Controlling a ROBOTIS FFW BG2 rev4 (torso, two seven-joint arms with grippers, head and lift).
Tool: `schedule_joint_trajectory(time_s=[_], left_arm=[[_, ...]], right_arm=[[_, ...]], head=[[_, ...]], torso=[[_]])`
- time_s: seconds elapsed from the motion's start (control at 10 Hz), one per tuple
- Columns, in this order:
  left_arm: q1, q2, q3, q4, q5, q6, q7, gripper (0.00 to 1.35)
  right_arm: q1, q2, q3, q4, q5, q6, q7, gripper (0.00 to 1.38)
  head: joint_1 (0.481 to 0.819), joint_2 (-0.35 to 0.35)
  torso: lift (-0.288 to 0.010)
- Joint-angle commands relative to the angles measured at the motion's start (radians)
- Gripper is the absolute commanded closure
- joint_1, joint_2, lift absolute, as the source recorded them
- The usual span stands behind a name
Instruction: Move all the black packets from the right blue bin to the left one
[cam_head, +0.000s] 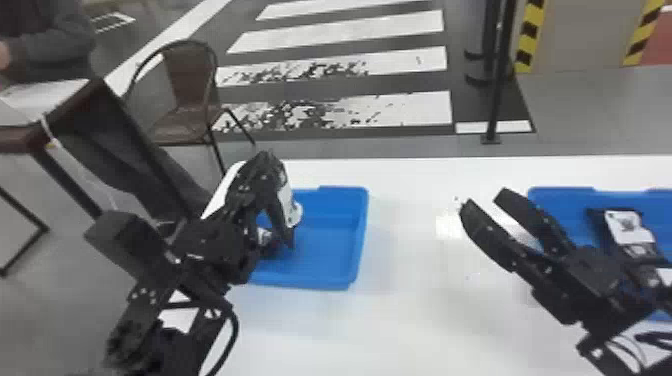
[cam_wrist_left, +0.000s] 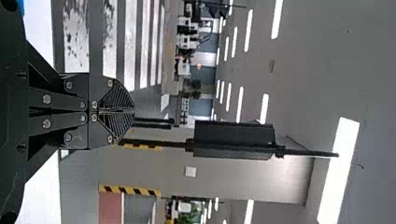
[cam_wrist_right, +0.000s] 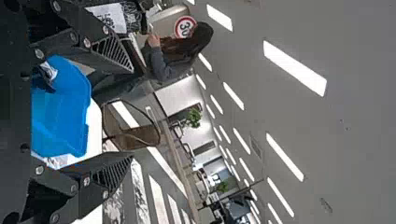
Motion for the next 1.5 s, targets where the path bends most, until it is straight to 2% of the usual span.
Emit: schedule_joint_trajectory(time_s=[0.0, 0.2, 0.3, 0.4, 0.5, 0.6, 0.8, 1.0, 1.1, 1.2, 1.3, 1.4], left_arm=[[-0.086, 0.007, 0.002, 0.172, -0.086, -0.079, 0.011, 1.23], [-0.219, 0.016, -0.010, 0.422, -0.181, -0.177, 0.038, 1.23], [-0.275, 0.019, -0.016, 0.559, -0.163, -0.285, 0.045, 1.23], [-0.278, 0.019, -0.018, 0.574, -0.133, -0.300, 0.046, 1.00], [-0.258, 0.021, -0.030, 0.572, -0.094, -0.342, 0.029, 0.35], [-0.236, 0.021, -0.036, 0.552, -0.036, -0.386, -0.008, 0.00], [-0.101, 0.010, -0.054, 0.329, 0.052, -0.376, -0.020, 0.07], [0.044, 0.002, -0.076, 0.122, 0.154, -0.290, -0.020, 0.08], [0.100, -0.002, -0.092, 0.064, 0.196, -0.285, -0.020, 0.09], [0.149, -0.004, -0.100, 0.000, 0.222, -0.224, -0.021, 0.09], [0.189, -0.004, -0.106, -0.037, 0.231, -0.192, -0.026, 0.09], [0.211, -0.002, -0.116, -0.054, 0.245, -0.173, -0.034, 0.10]], right_arm=[[0.026, 0.007, -0.032, -0.015, -0.002, 0.000, 0.000, 0.16], [0.036, 0.007, -0.040, -0.030, -0.006, 0.000, 0.001, 0.16], [0.036, 0.007, -0.040, -0.030, -0.006, 0.000, 0.003, 0.16], [0.041, 0.007, -0.044, -0.037, -0.006, 0.000, 0.003, 0.16], [0.053, 0.007, -0.058, -0.052, 0.002, 0.012, 0.003, 0.16], [0.070, 0.010, -0.086, -0.077, 0.022, 0.047, 0.001, 0.16], [0.109, 0.033, -0.178, -0.172, 0.112, 0.147, -0.016, 0.15], [0.104, 0.045, -0.267, -0.214, 0.156, 0.265, -0.039, 0.16], [0.095, 0.045, -0.317, -0.243, 0.202, 0.344, -0.046, 0.16], [0.087, 0.045, -0.365, -0.285, 0.244, 0.425, -0.068, 0.16], [0.055, 0.045, -0.403, -0.288, 0.268, 0.503, -0.082, 0.16], [0.016, 0.045, -0.435, -0.256, 0.312, 0.547, -0.088, 0.16]], head=[[0.695, 0.261], [0.695, 0.265], [0.695, 0.270], [0.695, 0.271], [0.695, 0.274], [0.695, 0.270], [0.695, 0.239], [0.695, 0.199], [0.695, 0.165], [0.695, 0.121], [0.695, 0.068], [0.695, 0.045]], torso=[[-0.140], [-0.140], [-0.140], [-0.140], [-0.140], [-0.140], [-0.140], [-0.140], [-0.140], [-0.140], [-0.140], [-0.140]])
